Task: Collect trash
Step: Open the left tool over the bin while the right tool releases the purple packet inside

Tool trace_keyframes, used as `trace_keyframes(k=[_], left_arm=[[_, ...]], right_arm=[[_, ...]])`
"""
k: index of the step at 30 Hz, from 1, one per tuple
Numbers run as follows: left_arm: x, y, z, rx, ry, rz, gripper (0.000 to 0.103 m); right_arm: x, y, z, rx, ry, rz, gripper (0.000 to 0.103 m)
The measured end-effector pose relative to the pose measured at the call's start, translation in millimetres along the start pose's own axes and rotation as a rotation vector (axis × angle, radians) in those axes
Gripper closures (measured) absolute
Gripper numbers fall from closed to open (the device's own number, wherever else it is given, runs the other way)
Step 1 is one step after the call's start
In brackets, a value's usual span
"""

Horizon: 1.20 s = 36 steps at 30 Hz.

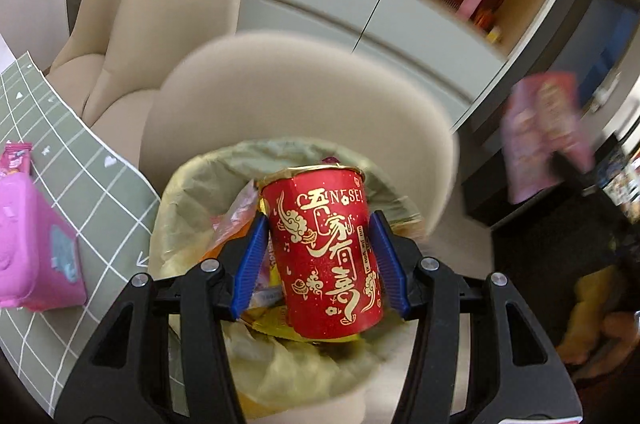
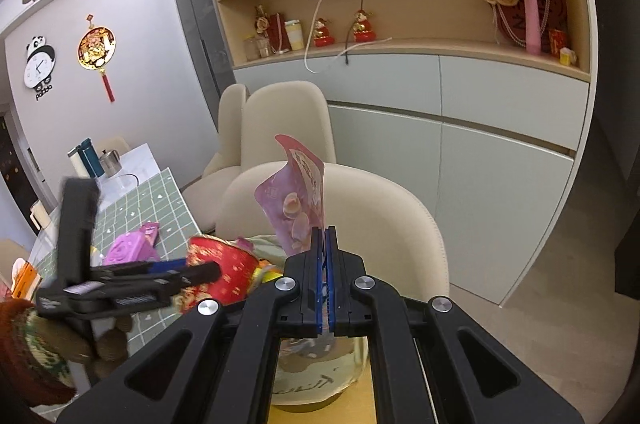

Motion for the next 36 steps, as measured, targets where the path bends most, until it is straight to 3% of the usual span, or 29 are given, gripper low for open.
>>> trace_keyframes(k=[5, 10, 15, 25, 31, 32, 33, 35, 36], left_arm=[[42.0, 19.4, 11.6, 0.011, -0.059, 0.139, 0.056], [56.7, 24.9, 9.6, 0.061, -0.105, 0.162, 0.056], [39.1, 21.5, 6.1, 0.002, -0.054, 0.130, 0.051], [-60.0, -2.6, 37.8, -0.093, -0.022, -0.070, 0.047], [-120.2, -16.6, 69.0, -0.124, -0.049, -0.203, 0.047], [-129.0, -17.0, 76.6, -0.135, -0.057, -0.220, 0.047], [-138.1, -16.9, 84.7, -0.146, -0.063, -0.235, 0.047], [-157.8, -15.9, 105.9, -0.176, -0.078, -0.268, 0.047], [-166.0, -14.6, 116.5, -0.190, -0.088, -0.282, 0.047]], right_arm=[[16.3, 4.2, -6.5, 0.002, -0.006, 0.027, 0.099], [35.5, 11.7, -6.2, 0.008, -0.024, 0.059, 0.099], [47.4, 16.3, -0.6, 0.013, -0.037, 0.078, 0.099], [78.6, 29.6, 30.9, 0.005, -0.050, 0.156, 0.099], [91.1, 36.4, 51.4, -0.026, -0.002, 0.198, 0.097], [91.0, 37.3, 53.7, -0.030, -0.001, 0.202, 0.093], [90.1, 37.8, 57.8, -0.034, 0.003, 0.203, 0.079], [85.9, 37.6, 65.2, -0.031, -0.003, 0.193, 0.064], [83.8, 36.9, 68.3, -0.028, -0.001, 0.190, 0.064]])
Point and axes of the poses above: each gripper's, at about its wrist camera, not at the fingertips, and x roughly the way its jaws point, z to its left, y to its underside, the point moved 9 cm from there along x, roughly the way its jaws point, and after that the axes turned 11 degrees about -x, right-handed, at the moved point
